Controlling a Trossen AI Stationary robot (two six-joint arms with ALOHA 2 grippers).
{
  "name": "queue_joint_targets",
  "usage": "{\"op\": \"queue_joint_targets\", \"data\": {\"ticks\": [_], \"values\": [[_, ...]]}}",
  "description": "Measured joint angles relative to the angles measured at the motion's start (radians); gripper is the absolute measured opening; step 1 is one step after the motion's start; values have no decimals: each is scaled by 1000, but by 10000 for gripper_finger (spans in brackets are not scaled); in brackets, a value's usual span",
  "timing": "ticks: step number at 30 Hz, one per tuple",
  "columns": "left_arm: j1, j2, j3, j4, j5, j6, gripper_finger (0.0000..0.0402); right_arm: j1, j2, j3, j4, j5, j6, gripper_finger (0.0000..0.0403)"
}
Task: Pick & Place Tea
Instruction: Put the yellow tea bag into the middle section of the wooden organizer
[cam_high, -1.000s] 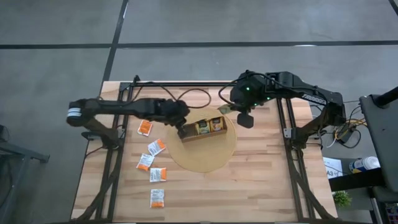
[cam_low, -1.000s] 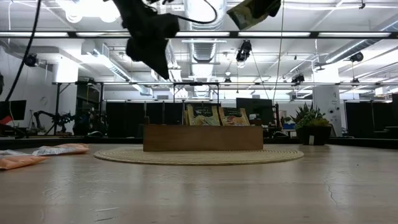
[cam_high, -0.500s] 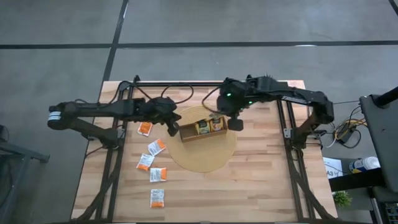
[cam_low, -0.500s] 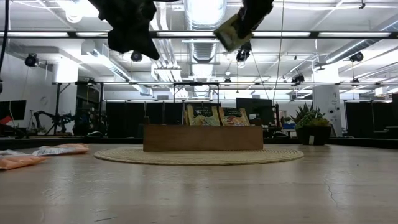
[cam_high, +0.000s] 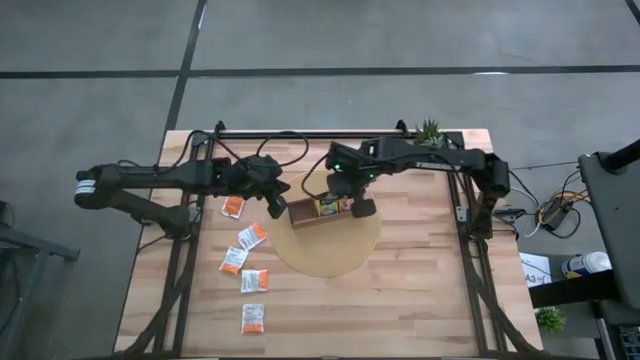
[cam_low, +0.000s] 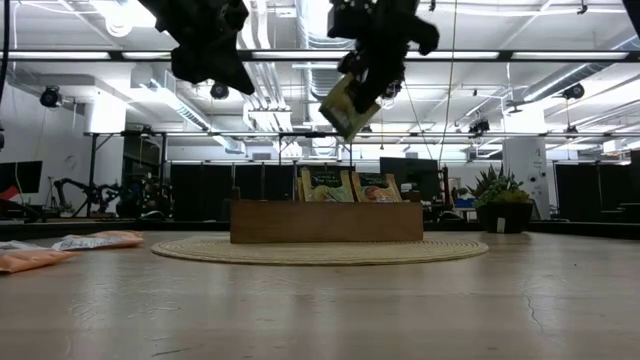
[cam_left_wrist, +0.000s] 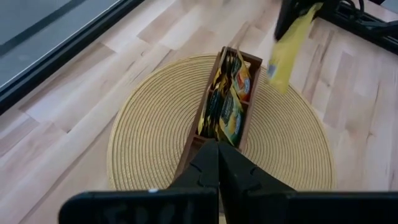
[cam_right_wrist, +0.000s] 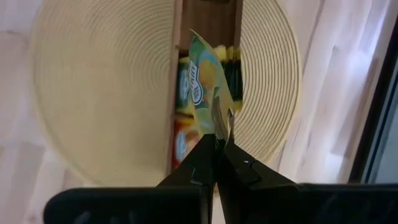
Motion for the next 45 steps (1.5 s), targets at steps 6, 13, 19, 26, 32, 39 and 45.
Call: {"op": "queue_joint_targets", "data": {"ticks": [6,13,19,26,32,39,45], "values": [[0,0,0,4,0,8,0,1,41,-1,43,-1,-23,8],[0,-2,0,10,0,22,0,1,101,-5,63,-5,-59,8],[0,-2,0,11,0,24,0,2,169,-5,64,-3,-92,8],[0,-2,0,12,0,24,0,4,210,-5,67,53,-83,8],[0,-2,0,12,0,29,0,4,211,-4,66,79,-70,8],[0,-2,0,13,0,33,0,6,212,-4,63,75,-70,8],[0,-2,0,14,0,33,0,19,224,-4,64,54,-72,8]]}}
